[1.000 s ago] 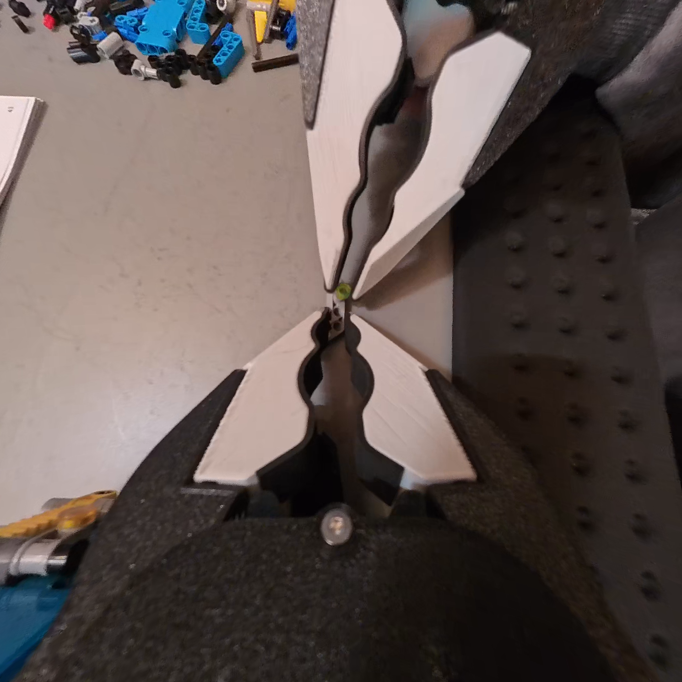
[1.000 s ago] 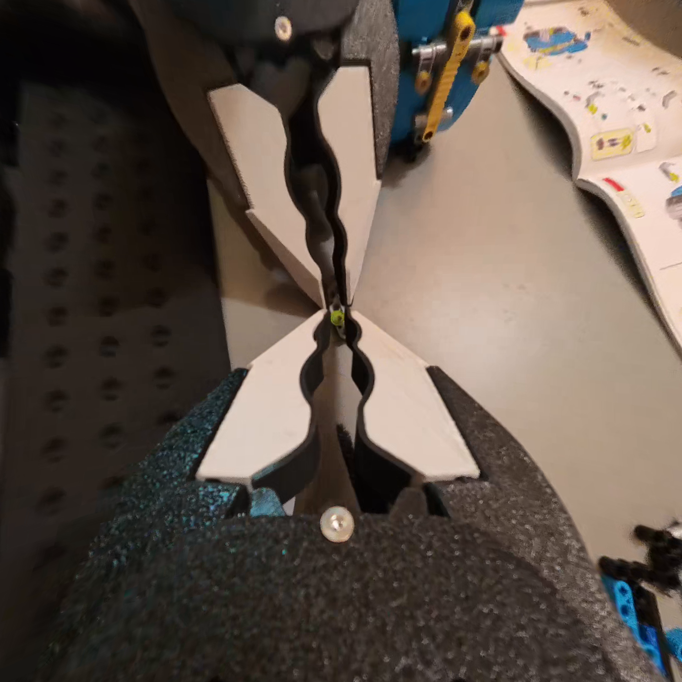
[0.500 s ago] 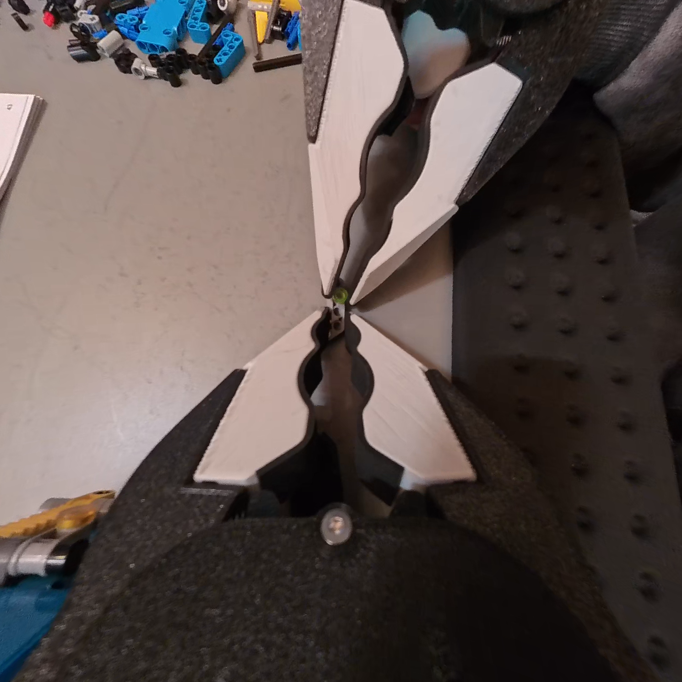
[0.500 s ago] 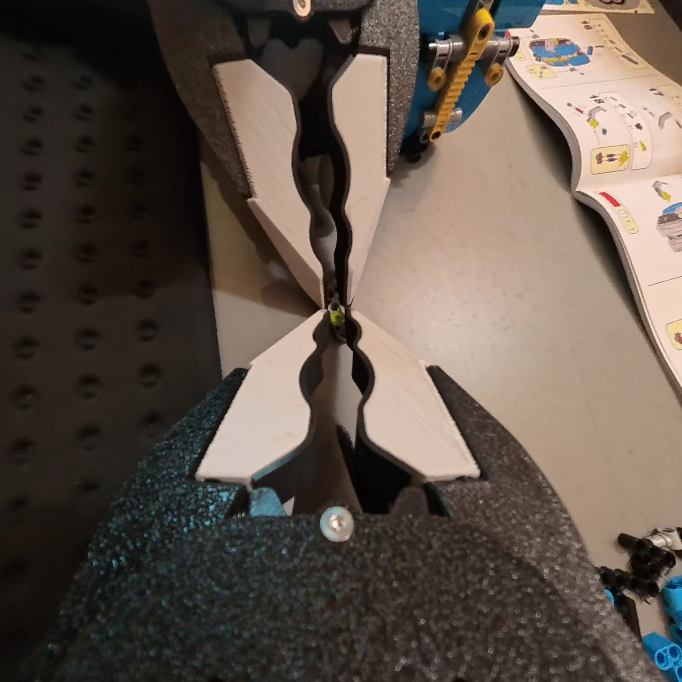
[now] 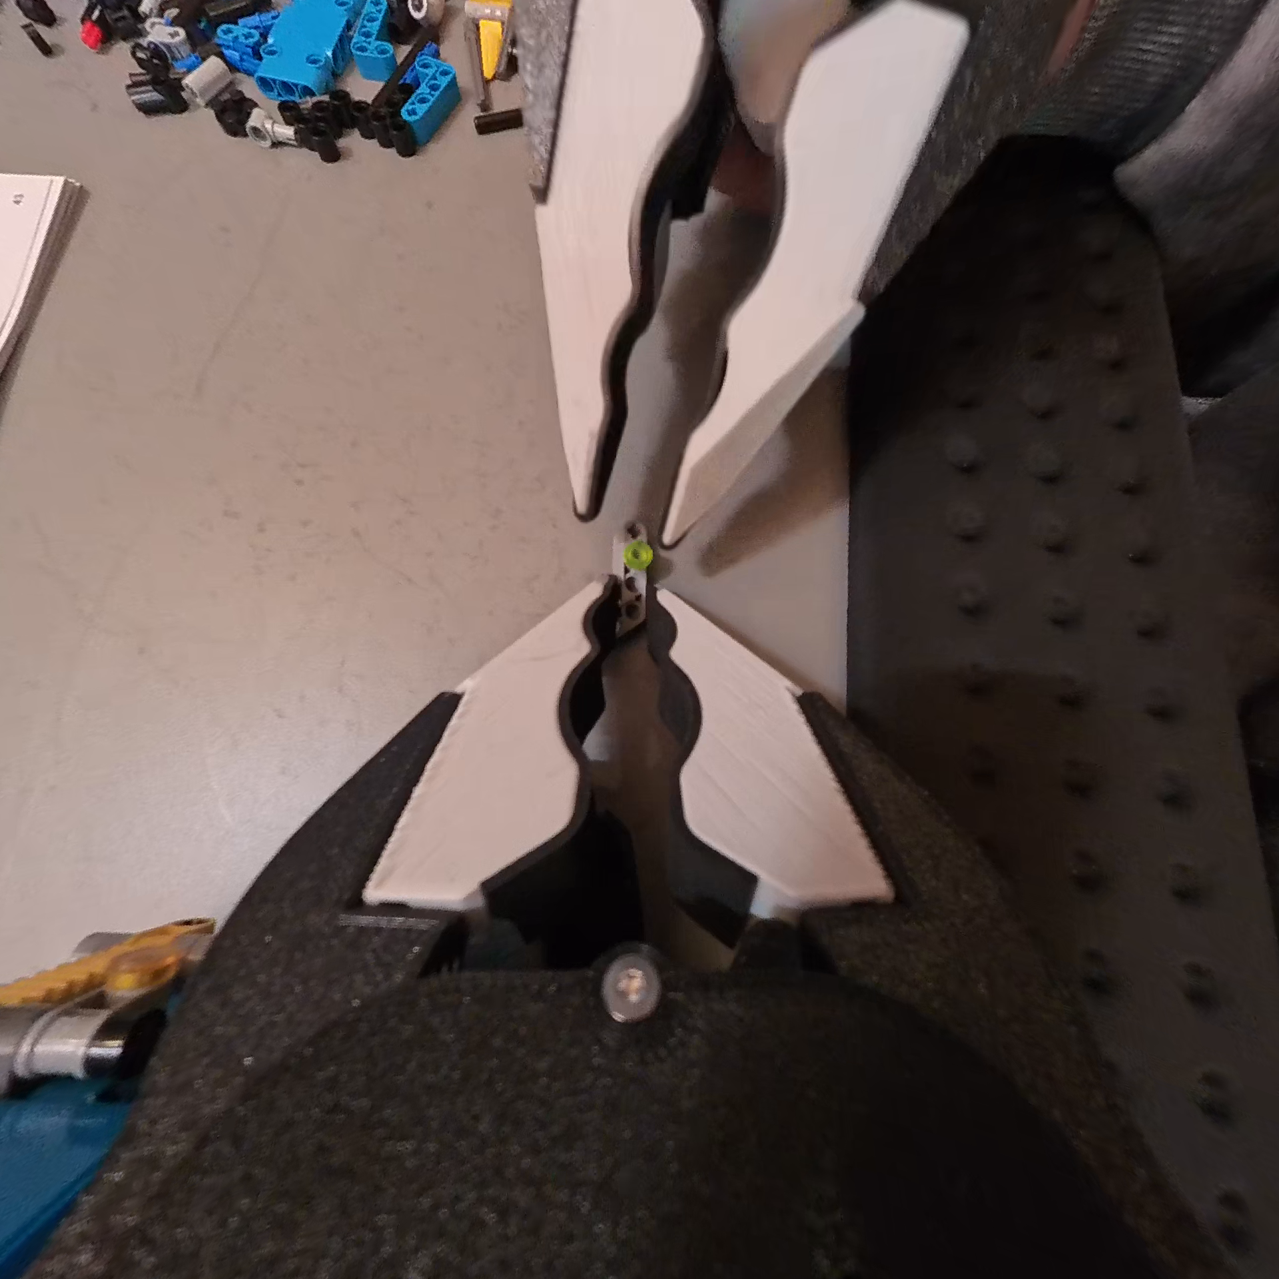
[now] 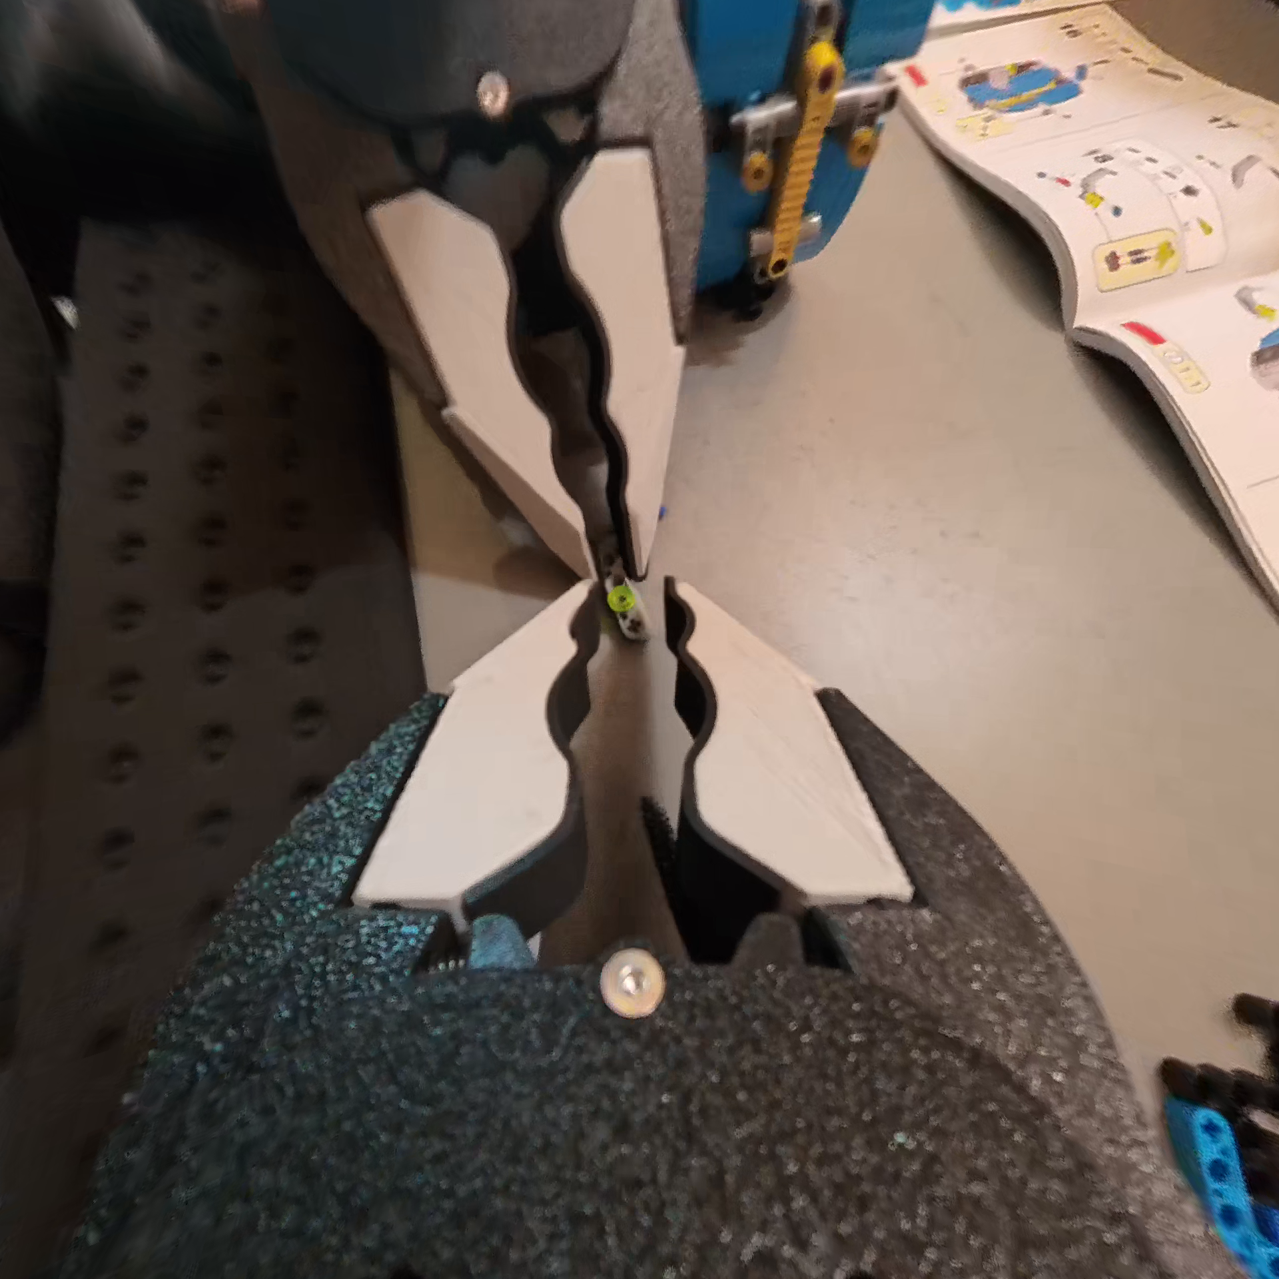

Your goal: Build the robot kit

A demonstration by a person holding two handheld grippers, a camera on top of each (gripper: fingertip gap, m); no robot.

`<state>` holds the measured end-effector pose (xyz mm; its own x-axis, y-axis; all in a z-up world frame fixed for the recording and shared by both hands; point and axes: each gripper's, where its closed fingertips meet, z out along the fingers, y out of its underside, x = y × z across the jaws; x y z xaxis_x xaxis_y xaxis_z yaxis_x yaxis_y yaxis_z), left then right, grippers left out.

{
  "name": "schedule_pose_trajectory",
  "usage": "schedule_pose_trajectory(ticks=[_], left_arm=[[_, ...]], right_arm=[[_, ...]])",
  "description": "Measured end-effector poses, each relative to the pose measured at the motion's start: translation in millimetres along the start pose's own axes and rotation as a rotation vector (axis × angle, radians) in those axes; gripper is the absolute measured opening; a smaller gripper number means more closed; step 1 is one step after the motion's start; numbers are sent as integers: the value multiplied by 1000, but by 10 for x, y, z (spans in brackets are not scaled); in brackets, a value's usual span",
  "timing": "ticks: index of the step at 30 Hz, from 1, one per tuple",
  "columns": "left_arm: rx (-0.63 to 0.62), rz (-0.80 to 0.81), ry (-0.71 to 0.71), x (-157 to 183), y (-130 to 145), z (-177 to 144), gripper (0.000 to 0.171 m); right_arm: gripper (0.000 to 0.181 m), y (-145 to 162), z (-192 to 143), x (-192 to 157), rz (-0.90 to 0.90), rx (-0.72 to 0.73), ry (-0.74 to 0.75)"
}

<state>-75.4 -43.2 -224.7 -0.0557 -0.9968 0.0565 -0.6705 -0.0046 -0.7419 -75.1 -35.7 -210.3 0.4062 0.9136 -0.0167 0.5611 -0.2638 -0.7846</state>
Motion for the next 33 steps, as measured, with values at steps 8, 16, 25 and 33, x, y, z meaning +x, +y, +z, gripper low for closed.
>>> schedule_pose_trajectory(ticks=[8,16,25,33], left_arm=[[1,-4,3,0,1,2,7],[2,-3,-2,-8,-1,6,7],[-2,31,-22,-6,1,6,7],[55,491,-345,-42,-252,-129,7]], right_arm=[[0,-59,26,-89,-179,-22,79],[0,60,98,-84,-84,-56,3],[0,-129,-160,86,125,141,-67],[39,-22,-32,-20,225,70,-199]])
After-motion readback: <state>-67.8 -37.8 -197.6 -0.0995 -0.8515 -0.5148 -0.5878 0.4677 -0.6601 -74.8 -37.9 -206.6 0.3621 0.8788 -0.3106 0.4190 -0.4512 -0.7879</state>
